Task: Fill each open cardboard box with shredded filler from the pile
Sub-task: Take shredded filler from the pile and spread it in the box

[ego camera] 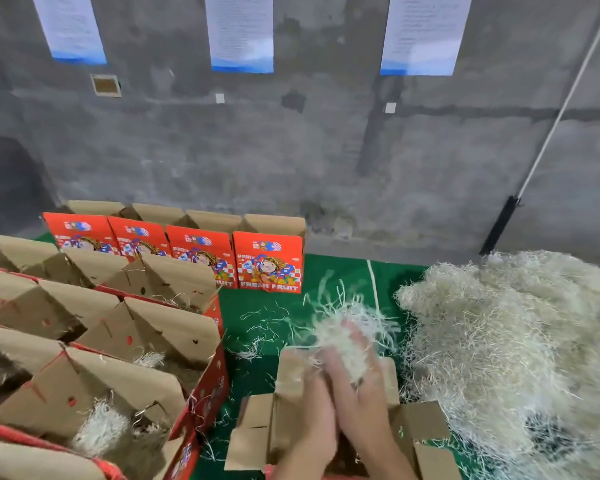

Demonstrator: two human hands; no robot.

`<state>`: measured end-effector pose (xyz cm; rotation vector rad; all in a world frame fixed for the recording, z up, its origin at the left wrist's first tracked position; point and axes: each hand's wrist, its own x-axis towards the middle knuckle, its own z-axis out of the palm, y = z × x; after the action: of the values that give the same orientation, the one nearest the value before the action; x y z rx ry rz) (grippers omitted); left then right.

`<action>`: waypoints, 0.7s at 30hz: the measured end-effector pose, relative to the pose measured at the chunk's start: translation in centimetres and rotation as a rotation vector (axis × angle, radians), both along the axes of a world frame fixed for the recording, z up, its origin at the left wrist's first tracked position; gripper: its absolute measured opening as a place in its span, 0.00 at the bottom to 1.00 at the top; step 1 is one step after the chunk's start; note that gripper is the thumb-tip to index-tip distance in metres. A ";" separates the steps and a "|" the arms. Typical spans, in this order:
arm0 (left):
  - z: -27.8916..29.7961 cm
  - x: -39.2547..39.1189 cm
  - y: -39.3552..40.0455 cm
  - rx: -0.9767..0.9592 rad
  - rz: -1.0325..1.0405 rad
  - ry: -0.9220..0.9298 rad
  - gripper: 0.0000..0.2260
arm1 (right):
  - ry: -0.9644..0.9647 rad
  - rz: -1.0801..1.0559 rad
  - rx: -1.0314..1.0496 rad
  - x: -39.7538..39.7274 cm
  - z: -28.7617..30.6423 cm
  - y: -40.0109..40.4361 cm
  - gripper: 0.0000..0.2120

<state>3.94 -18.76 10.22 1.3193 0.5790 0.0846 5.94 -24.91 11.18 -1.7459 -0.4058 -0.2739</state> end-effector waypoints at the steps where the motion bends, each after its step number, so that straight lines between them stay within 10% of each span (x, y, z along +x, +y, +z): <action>1: -0.2 -0.5 -0.6 0.017 -0.004 0.005 0.25 | 0.071 -0.057 0.047 1.3 -0.6 -1.1 0.29; 5: -1.7 -0.4 -0.3 0.133 -0.004 -0.008 0.43 | 0.240 -0.208 0.129 2.1 -2.4 -2.8 0.30; 14: -2.5 3.0 3.7 -0.195 0.204 -0.062 0.09 | 0.283 -0.494 0.194 5.0 -1.8 -5.9 0.27; 18: -5.3 1.6 0.5 -0.155 -0.020 -0.089 0.17 | 0.255 -0.252 0.031 3.9 -2.7 -3.0 0.26; 21: -3.5 4.1 6.7 -0.100 0.082 -0.025 0.26 | 0.316 -0.450 0.105 6.8 -2.2 -10.1 0.29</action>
<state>8.00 -12.03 6.73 1.1963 0.6093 0.1378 12.71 -35.05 8.97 -1.7259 0.2314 -0.3246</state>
